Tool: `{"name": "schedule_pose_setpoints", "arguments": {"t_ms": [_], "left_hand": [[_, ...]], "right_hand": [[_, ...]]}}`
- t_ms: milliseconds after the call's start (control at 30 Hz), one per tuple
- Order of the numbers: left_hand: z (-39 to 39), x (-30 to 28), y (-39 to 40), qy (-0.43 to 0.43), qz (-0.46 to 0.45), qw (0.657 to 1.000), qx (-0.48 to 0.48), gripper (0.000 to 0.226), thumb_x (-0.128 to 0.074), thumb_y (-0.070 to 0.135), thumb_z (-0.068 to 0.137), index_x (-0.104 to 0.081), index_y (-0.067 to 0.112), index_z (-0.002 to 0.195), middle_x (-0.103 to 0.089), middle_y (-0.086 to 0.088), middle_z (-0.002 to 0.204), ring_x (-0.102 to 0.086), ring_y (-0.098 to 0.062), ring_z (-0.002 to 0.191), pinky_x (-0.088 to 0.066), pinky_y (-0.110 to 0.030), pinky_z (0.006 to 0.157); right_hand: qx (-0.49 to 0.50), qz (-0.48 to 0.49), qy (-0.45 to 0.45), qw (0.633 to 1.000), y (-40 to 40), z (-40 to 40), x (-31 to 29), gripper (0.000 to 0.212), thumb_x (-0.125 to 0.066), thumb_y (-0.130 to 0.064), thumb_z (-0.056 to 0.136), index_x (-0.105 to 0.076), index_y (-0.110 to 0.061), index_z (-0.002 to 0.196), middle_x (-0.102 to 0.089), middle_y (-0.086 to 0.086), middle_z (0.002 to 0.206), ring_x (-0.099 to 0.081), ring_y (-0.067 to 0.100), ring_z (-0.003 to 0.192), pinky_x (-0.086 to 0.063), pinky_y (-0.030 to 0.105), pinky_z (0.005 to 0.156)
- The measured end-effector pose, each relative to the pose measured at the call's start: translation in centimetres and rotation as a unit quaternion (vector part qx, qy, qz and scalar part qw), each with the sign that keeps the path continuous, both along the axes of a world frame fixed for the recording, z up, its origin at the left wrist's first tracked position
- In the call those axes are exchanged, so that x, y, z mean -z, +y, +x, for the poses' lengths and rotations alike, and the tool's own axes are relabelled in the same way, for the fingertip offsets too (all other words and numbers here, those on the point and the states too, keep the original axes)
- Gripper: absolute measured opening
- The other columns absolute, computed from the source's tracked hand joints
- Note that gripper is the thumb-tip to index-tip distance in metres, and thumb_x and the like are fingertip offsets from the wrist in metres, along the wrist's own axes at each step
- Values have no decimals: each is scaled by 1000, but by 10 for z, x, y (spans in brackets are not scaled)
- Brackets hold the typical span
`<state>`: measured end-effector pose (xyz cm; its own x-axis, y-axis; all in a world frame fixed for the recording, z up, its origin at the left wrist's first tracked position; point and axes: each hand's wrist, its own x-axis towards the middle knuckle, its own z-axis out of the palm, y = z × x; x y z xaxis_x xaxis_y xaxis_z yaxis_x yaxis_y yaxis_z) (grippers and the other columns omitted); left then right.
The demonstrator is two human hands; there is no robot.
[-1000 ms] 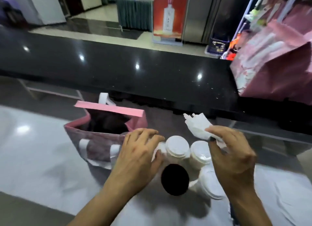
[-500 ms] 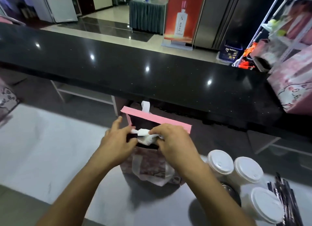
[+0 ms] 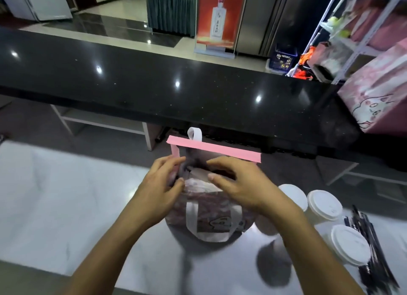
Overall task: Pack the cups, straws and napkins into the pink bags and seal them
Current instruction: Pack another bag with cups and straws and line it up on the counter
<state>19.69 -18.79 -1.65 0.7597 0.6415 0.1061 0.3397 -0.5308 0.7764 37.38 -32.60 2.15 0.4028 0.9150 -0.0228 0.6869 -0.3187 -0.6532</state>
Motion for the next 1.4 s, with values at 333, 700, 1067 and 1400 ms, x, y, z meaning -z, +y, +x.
{"name": "schedule_pose_setpoints", "arguments": {"t_ms": [333, 700, 1067, 1400], "left_hand": [[-29, 28, 25, -40, -34, 997, 54, 39, -67, 31, 81, -61, 39, 119, -49, 28, 142, -48, -3, 131, -48, -40, 103], [26, 30, 58, -70, -25, 997, 32, 29, -80, 20, 82, -70, 42, 99, -52, 28, 134, -47, 14, 120, -36, -10, 94], [32, 33, 49, -135, 8, 991, -17, 45, -79, -4, 76, -55, 23, 104, -65, 10, 105, -61, -9, 103, -53, -21, 88], [32, 34, 40, -66, 206, 975, 46, 23, -77, 18, 83, -61, 26, 98, -63, 14, 97, -56, -11, 87, -52, -40, 79]], "right_hand": [[114, 140, 196, 964, -93, 40, 68, 53, -83, -45, 68, -66, -32, 117, -40, -23, 152, -46, 2, 136, -40, 35, 110], [181, 198, 109, 957, -48, 66, 86, 25, -85, -33, 72, -79, -34, 95, -50, -12, 142, -51, 7, 130, -53, 24, 96], [175, 253, 0, 951, -39, 61, 75, 75, -82, 2, 69, -51, -29, 129, -59, -12, 116, -59, 7, 100, -51, 25, 83], [28, 166, -294, 941, -23, 50, 63, 14, -67, -34, 89, -60, -26, 97, -66, -14, 92, -58, 10, 85, -40, 37, 84]]}}
